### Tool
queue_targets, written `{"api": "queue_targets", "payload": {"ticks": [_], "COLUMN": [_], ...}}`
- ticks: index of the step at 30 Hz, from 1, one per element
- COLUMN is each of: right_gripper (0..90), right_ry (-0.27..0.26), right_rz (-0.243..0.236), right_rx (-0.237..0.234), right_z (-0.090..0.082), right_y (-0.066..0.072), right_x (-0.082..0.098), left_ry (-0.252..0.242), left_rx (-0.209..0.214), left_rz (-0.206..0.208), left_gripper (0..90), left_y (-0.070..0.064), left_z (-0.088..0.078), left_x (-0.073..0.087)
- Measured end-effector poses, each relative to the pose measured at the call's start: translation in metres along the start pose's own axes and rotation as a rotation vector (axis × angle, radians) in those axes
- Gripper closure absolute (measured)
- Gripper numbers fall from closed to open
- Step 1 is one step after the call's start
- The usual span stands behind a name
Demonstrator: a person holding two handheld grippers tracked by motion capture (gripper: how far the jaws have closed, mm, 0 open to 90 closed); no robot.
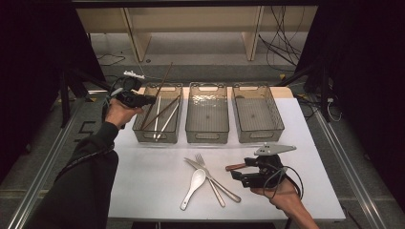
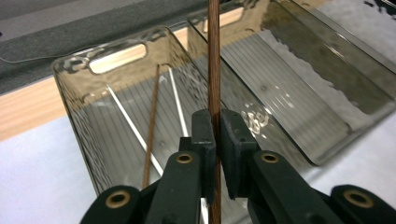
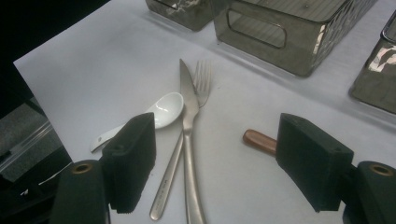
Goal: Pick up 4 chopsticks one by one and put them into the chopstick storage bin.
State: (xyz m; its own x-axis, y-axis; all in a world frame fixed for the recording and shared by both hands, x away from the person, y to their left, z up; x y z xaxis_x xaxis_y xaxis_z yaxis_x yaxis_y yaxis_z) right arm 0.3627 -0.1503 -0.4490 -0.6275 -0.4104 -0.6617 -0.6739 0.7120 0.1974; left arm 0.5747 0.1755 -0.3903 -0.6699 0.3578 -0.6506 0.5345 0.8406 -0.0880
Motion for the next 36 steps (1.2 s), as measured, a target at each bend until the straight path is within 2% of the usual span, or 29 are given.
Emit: {"api": "queue_targets", "payload": {"ticks": [9,20,32,34,36], "right_gripper": [29.8,29.8,29.8,29.8,29.8], "right_ry": [-0.002,-0.001,0.002,0.002,0.003], "right_rz": [0.006,0.006,0.009,0.007,0.008], "right_rx": [-0.006,-0.008,-0.010,-0.011,-0.010], "right_z": [-0.001,0.000,0.001,0.001,0.001], "right_y": [-0.001,-0.001,-0.001,-0.001,-0.001], "right_x": [0.000,0.000,0.001,0.001,0.001], "left_ry": [-0.011,-0.003,0.034,0.034,0.042], "left_rx": [-0.048,-0.061,-0.065,-0.055,-0.053], "left_rz": [-0.031,-0.072,-0.086,-0.103,-0.099], "left_gripper": [84.0,83.8,82.5,78.3,70.8], "left_y": [0.020,0.031,0.034,0.033,0.031], "left_z": [0.020,0.042,0.055,0.056,0.056], "left_x": [-0.007,0.004,0.016,0.018,0.020]}}
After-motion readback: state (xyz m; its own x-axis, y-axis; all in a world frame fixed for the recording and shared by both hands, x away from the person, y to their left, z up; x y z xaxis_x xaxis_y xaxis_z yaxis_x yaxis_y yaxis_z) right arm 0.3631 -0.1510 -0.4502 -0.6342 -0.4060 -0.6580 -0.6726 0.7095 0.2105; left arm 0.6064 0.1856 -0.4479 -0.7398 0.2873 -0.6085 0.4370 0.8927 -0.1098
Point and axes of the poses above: each handheld gripper's, and its own axes: z roughly forward along the jaws, x roughly out of its underside, y roughly to its left, the point moved 8 cm from there along z, roughly forward along the jaws, and after that the axes turned 7 degrees about y, right-handed, at the moved point
